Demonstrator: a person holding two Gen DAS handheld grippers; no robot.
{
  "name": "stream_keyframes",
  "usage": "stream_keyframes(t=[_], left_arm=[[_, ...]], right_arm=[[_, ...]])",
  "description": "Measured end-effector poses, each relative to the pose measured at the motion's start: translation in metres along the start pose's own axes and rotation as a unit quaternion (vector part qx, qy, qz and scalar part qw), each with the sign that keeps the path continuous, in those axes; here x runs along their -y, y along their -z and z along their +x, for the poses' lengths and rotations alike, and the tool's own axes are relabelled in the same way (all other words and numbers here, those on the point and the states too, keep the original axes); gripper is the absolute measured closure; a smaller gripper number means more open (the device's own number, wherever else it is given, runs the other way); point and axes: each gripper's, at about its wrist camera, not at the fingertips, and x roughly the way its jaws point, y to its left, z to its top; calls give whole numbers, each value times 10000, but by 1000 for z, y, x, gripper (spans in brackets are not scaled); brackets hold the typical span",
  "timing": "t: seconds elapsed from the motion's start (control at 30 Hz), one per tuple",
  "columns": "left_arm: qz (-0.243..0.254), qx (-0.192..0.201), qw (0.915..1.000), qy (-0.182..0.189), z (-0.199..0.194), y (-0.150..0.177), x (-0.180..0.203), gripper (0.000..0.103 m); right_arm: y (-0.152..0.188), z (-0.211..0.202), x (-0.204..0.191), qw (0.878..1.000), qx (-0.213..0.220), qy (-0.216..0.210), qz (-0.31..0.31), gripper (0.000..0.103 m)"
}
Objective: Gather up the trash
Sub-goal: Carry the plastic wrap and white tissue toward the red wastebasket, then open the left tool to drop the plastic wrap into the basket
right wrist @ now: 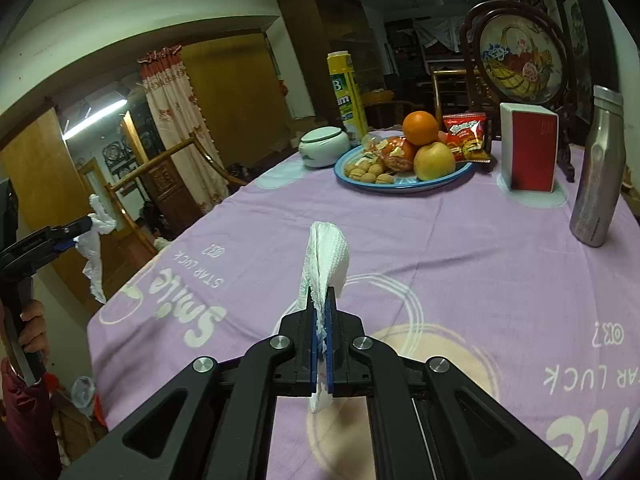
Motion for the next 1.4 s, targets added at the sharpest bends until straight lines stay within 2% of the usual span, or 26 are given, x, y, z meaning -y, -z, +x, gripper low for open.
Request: stream_keyframes(t=[0.23, 0.43, 0.6, 0.7, 0.87, 1.0, 1.2, 1.27, 1.33, 1.4], left_arm=[[-309, 218, 9978, -547, -59, 21, -41, 56], [-826, 102, 9908, -1067, -101, 62, -100, 56], [-1332, -67, 9779, -1612, -126, 103, -160, 56], [-1756, -193, 9659, -1895, -133, 130, -201, 57], [-2369, -282, 9493, -2046, -134, 160, -261, 57], [-2517, -423, 9407, -2236, -128, 182, -293, 56], [-2864, -679, 9291, -2238, -108, 213, -334, 54], [-2882, -779, 9244, -2373, -105, 219, -343, 42], [-2895, -795, 9203, -2507, -107, 226, -349, 21], [-2928, -745, 9143, -2699, -112, 229, -355, 19]], right_arm=[[5, -8, -14, 9995, 7, -307, -95, 99], [13, -13, -37, 9982, -20, -534, -278, 99], [18, -4, -66, 9961, -181, -772, -398, 99], [18, 4, -89, 9941, -275, -946, -447, 99], [14, 18, -135, 9906, -417, -1124, -655, 99], [14, 32, -180, 9863, -581, -1251, -901, 100], [20, 53, -263, 9734, -920, -1603, -1356, 100], [23, 61, -291, 9676, -1023, -1749, -1510, 100], [28, 67, -320, 9611, -1103, -1917, -1651, 100], [36, 73, -355, 9512, -1229, -2144, -1849, 100]])
